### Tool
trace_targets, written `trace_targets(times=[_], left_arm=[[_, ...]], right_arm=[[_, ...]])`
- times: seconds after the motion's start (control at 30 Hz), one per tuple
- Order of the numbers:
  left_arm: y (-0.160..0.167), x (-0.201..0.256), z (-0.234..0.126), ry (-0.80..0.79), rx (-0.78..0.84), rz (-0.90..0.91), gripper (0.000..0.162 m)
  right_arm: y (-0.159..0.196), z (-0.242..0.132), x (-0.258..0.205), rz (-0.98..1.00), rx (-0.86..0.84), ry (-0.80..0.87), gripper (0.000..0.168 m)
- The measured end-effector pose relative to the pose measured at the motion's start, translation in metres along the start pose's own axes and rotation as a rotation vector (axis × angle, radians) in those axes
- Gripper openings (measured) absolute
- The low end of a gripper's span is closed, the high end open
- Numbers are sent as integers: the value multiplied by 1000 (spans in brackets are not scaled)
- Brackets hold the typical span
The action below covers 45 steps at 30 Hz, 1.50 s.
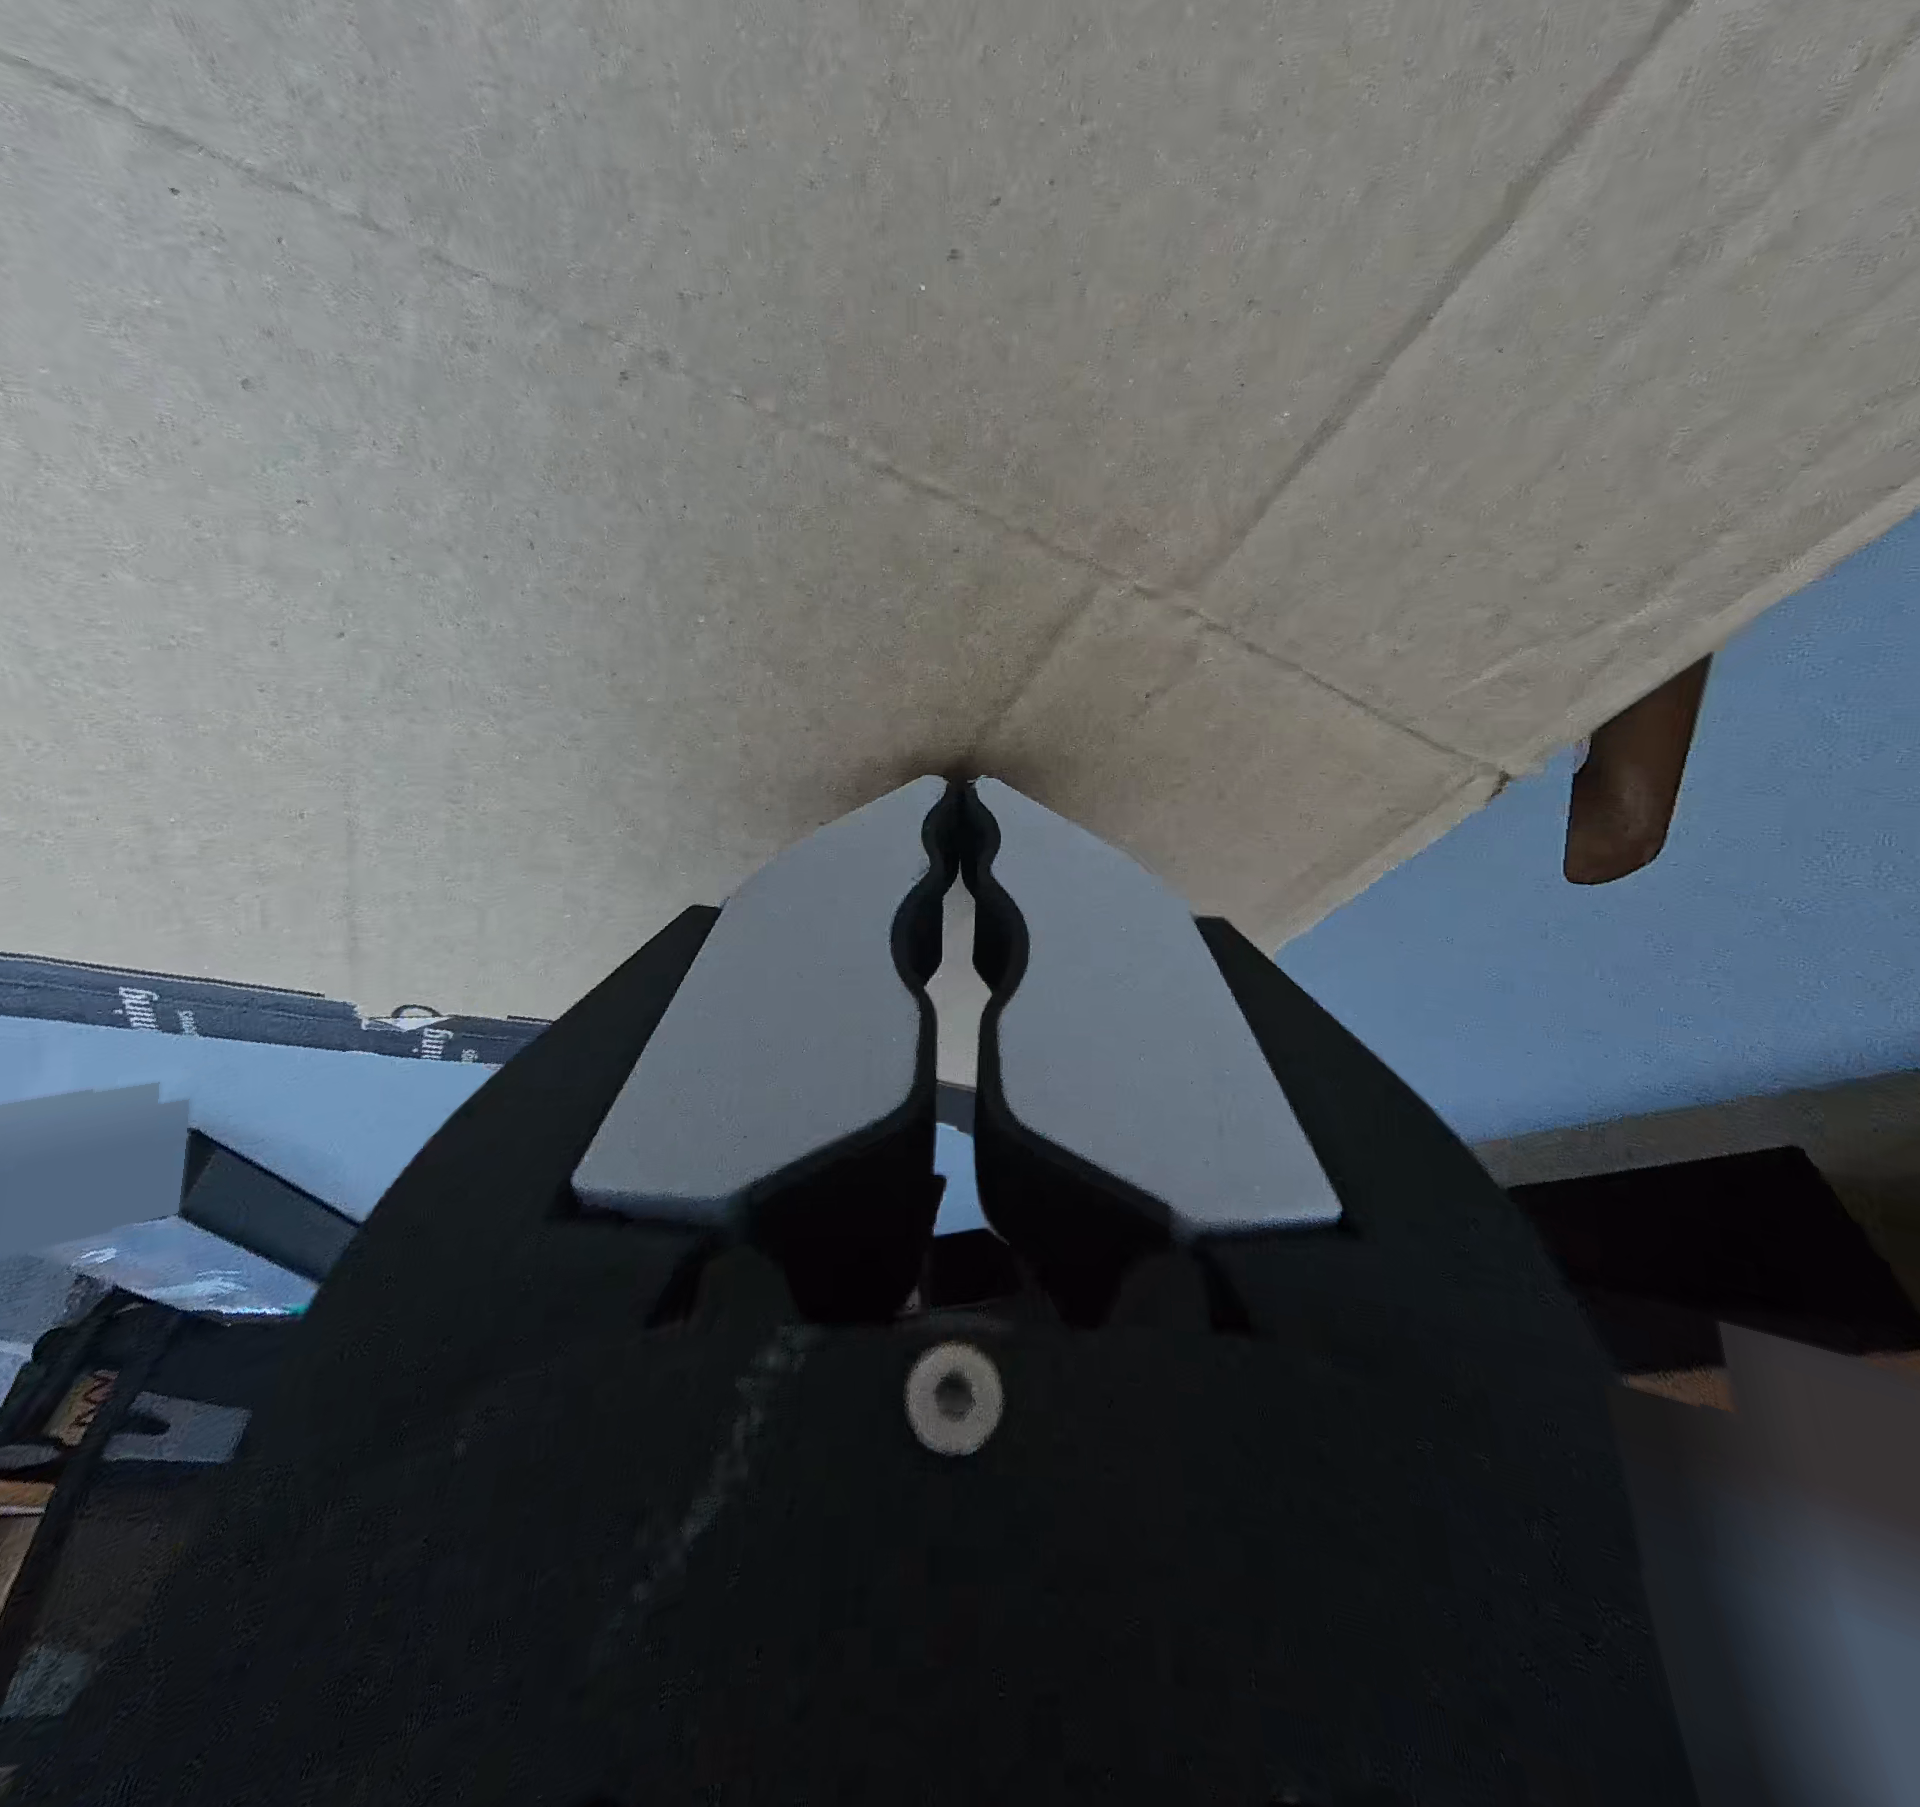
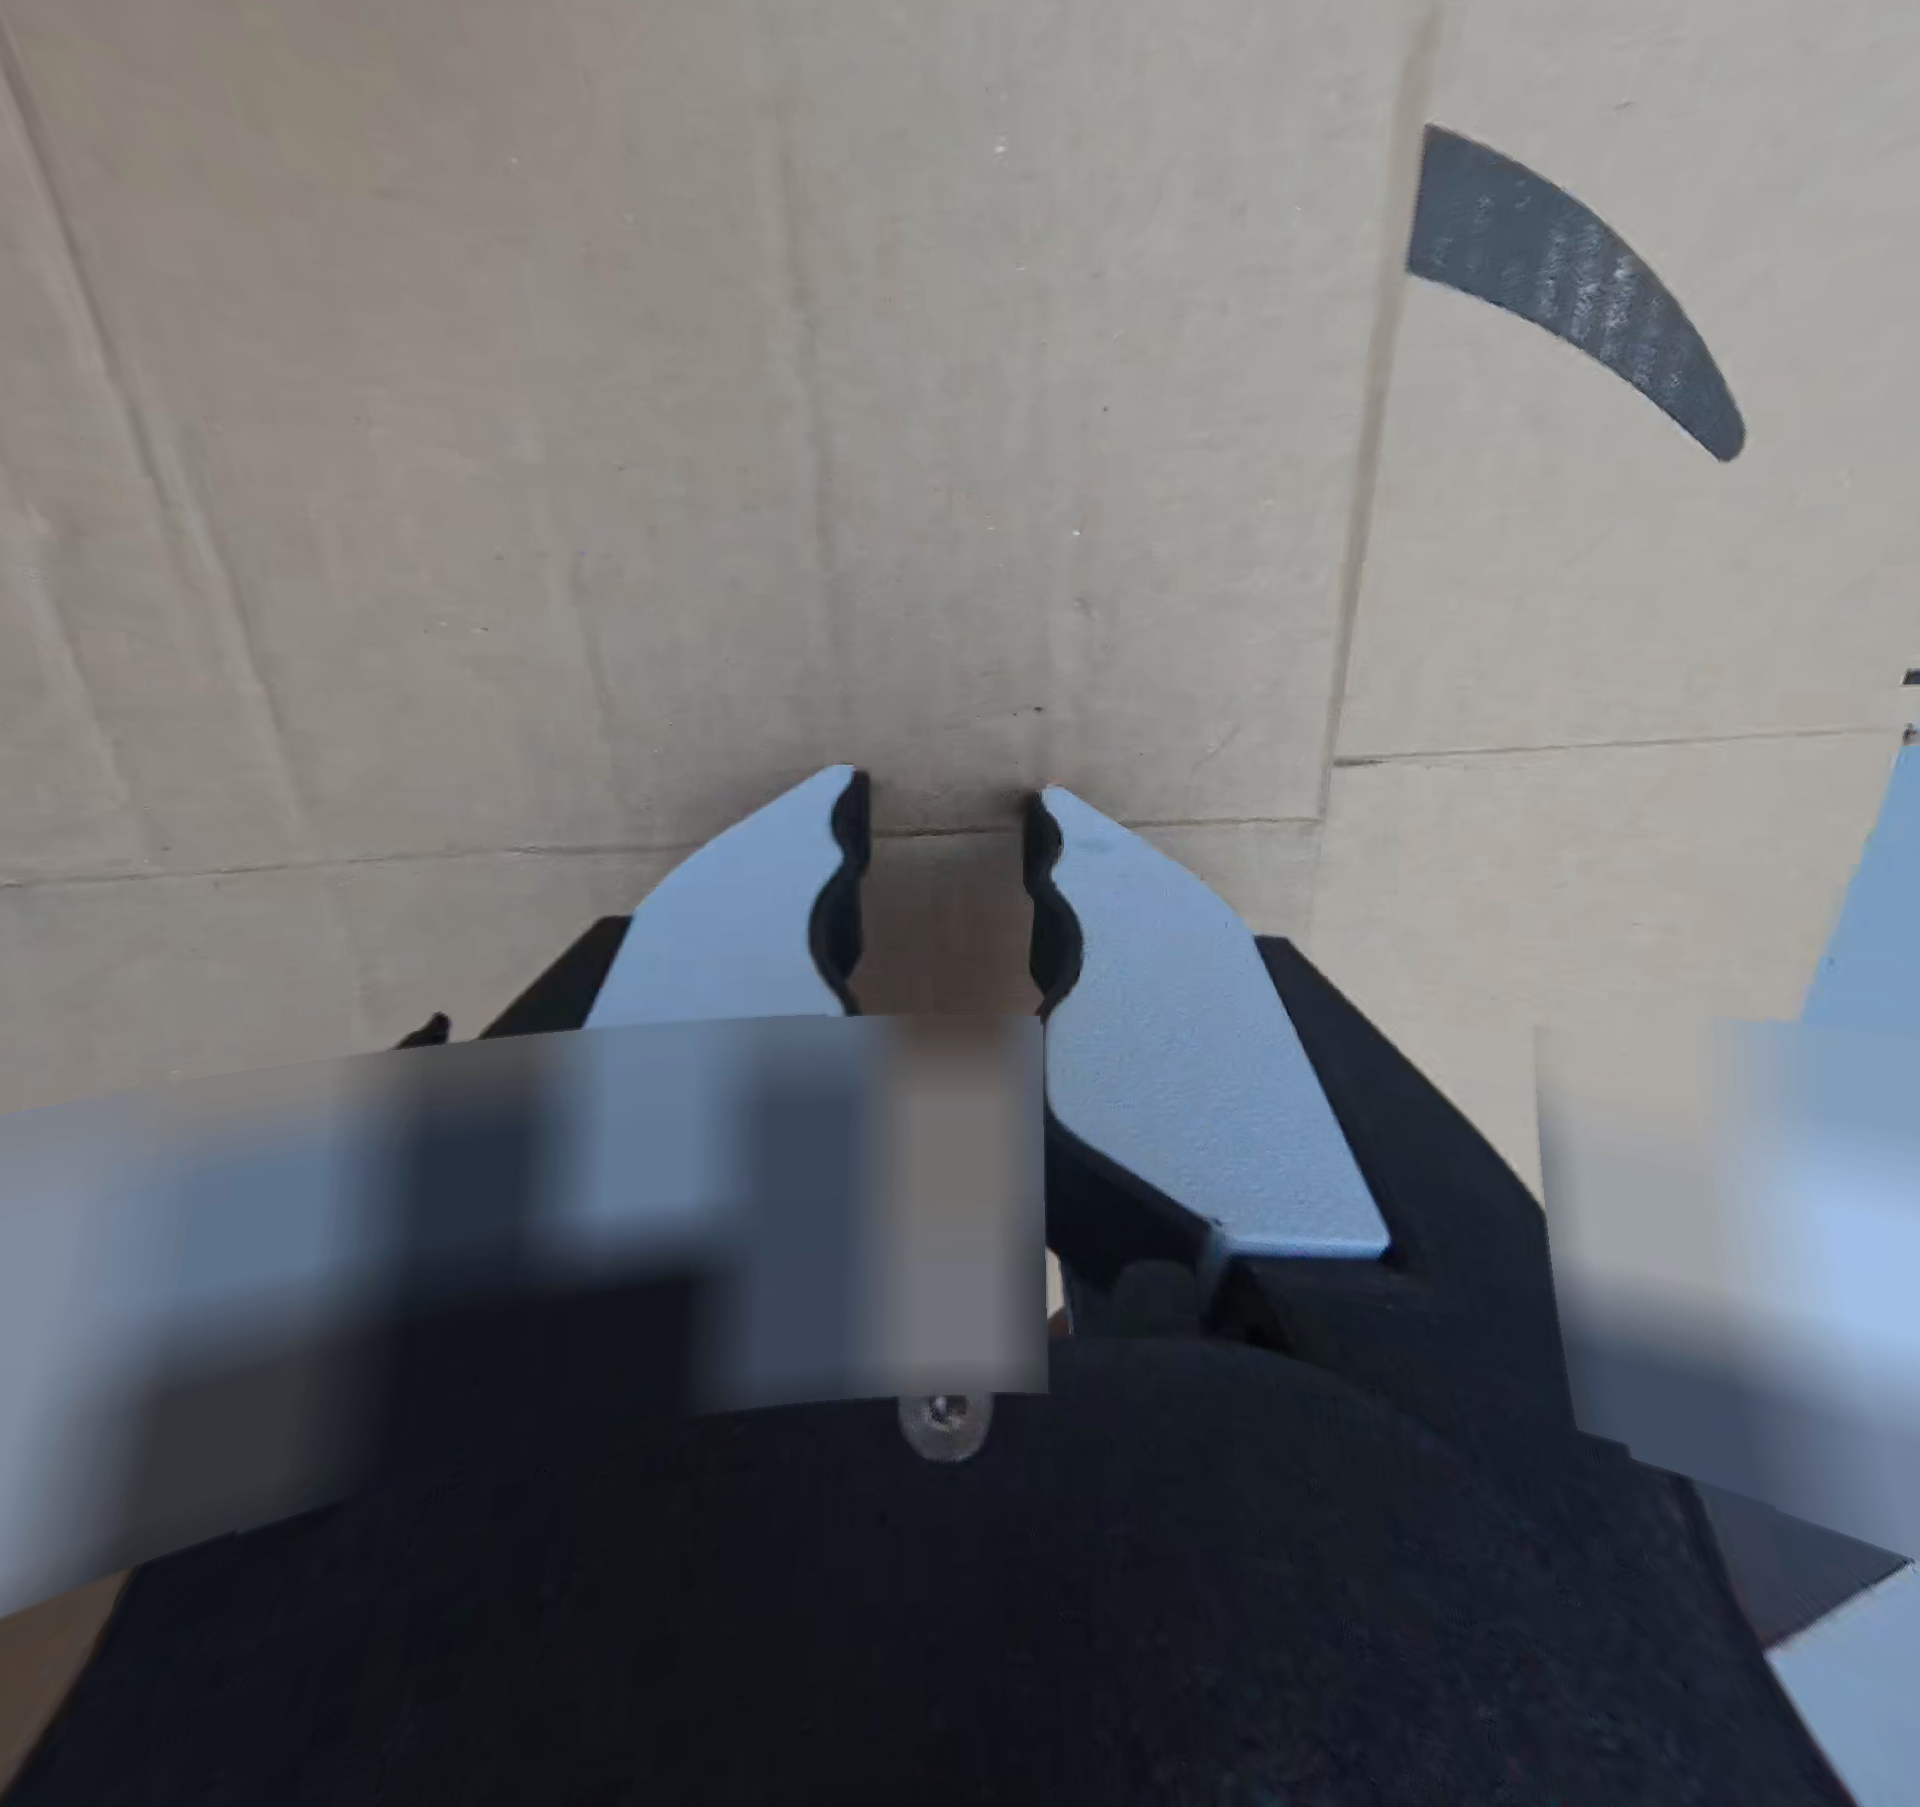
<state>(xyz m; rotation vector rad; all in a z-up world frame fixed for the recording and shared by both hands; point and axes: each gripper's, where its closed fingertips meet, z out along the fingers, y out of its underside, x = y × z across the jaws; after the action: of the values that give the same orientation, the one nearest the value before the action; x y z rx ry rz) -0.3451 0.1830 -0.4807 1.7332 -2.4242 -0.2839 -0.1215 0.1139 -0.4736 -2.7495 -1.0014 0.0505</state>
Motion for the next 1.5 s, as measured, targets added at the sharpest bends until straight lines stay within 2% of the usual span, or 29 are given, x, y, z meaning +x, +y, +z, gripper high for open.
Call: trace_targets(times=[0.07, 0.17, 0.23, 0.27, 0.33, 0.4, 0.5, 0.63, 0.73, 0.87, 0.93, 0.97, 1.0, 1.07, 1.13, 1.17, 1.2, 1.23, 1.3, 1.37, 1.43, 1.5], left_arm=[[-1, 0, 1, 17, 21, -28, 0], [-1, 0, 1, 47, 19, -49, 0], [0, 0, 0, 47, -9, -47, 0], [0, 0, 0, 42, -22, -47, 0], [-1, 0, 0, 26, -45, -31, 0], [0, 0, 0, 24, -49, 4, 0], [0, 0, 0, 52, -9, 33, 0], [1, 1, 0, 16, 11, 187, 0], [2, 1, -1, -13, -48, 357, 0], [2, 0, -1, -37, -97, 588, 0], [3, 1, -1, -53, -71, 650, 0], [3, 1, -1, -60, -59, 667, 0], [4, 3, 0, -66, -56, 676, 0], [8, 10, 1, -82, -61, 712, 0], [12, 21, 1, -98, -51, 757, 0], [14, 31, 1, -94, -37, 781, 0], [16, 42, 2, -86, -9, 804, 0], [17, 55, 3, -64, 30, 823, 0], [20, 75, 4, -51, 69, 880, 0], [21, 76, 4, -84, 65, 919, 0], [21, 76, 4, -72, 51, 942, 0], [21, 76, 4, -76, 17, 997, 0]], right_arm=[[0, 7, 0, -14, 24, 15, 25], [-1, 2, 0, 54, 188, -66, 28], [4, -20, -2, 199, 242, -192, 66], [10, -37, 4, 309, 298, -221, 65], [40, -79, 25, 595, 478, -228, 67], [93, -100, 33, 886, 588, -286, 73], [165, -91, 29, 1153, 607, -350, 76], [196, -81, -7, 1352, 680, -480, 79], [202, -59, -55, 1429, 684, -558, 87], [178, -43, -99, 1523, 828, -720, 89], [161, -40, -113, 1501, 875, -772, 60], [153, -38, -119, 1487, 878, -769, 55], [151, -33, -125, 1483, 853, -720, 39], [152, -34, -137, 1472, 853, -657, 29], [151, -46, -165, 1463, 876, -711, 27], [152, -48, -188, 1434, 845, -737, 29], [155, -47, -213, 1387, 804, -759, 41], [159, -45, -235, 1347, 777, -777, 60], [164, -50, -239, 1385, 884, -794, 87], [171, -54, -210, 1462, 1053, -783, 96], [167, -41, -192, 1423, 1045, -775, 100], [153, -35, -183, 1340, 995, -807, 90]])
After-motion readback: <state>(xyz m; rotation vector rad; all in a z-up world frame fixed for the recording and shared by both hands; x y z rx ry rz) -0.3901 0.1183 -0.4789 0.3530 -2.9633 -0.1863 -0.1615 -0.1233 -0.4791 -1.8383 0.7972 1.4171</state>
